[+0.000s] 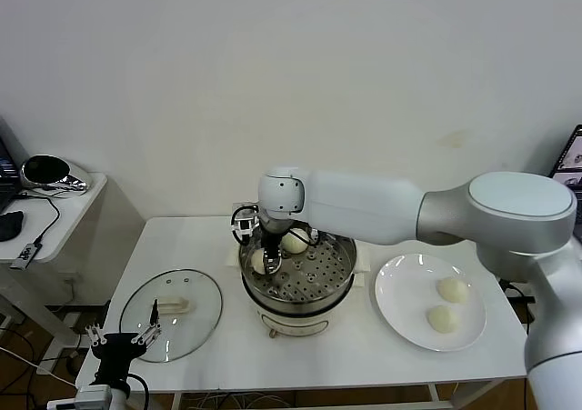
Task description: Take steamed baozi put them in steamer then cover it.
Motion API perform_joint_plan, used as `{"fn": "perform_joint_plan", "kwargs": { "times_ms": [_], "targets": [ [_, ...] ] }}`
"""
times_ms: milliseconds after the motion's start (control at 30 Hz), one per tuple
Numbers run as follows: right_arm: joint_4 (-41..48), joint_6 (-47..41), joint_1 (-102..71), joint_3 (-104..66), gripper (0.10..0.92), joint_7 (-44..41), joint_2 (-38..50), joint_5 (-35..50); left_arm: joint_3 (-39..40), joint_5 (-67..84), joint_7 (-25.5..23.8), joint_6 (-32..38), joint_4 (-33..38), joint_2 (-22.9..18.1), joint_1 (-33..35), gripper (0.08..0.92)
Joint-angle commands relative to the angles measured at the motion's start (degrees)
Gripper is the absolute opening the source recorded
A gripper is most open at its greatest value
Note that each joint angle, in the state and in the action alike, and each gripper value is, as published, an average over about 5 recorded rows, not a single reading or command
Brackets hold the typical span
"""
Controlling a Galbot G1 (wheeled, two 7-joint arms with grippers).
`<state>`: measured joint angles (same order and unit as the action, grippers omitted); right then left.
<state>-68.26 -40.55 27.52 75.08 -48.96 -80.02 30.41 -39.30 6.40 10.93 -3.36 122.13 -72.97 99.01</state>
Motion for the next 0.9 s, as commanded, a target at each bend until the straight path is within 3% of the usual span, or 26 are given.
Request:
{"fn": "perform_joint_plan", "kwargs": {
  "times_ms": [33,200,433,667,900],
  "targets": [
    [0.6,-1.0,-0.5,-0.1,0.71,0.0,-0.6,-0.2,0.0,0.0,0.0,0.0,-0.1,0.0,0.0,0.823],
    [-8.1,-1.0,9.6,0.2,0.813,-2.8,7.5,1.9,0.0,0.0,0.0,0.0,-0.4,0.1,0.0,0.823],
    [-23.6,0.7,23.0,5.8,0.823,-9.5,26.9,1.9,0.7,-0.2,-0.1,-0.2,-0.4,0.4,-0.4,0.823],
    [-31.0,7.1,21.4,8.7,0.823,-15.9,47.5,-10.6,2.1,-1.5,-0.1,-0.1,-0.8,0.3,0.1,0.823],
    [-30.5,15.1,7.8,1.1,0.823,-18.9,59.2,-23.0,2.5,-2.7,0.1,0.0,-0.4,-0.6,0.9,0.823]
  ]
}}
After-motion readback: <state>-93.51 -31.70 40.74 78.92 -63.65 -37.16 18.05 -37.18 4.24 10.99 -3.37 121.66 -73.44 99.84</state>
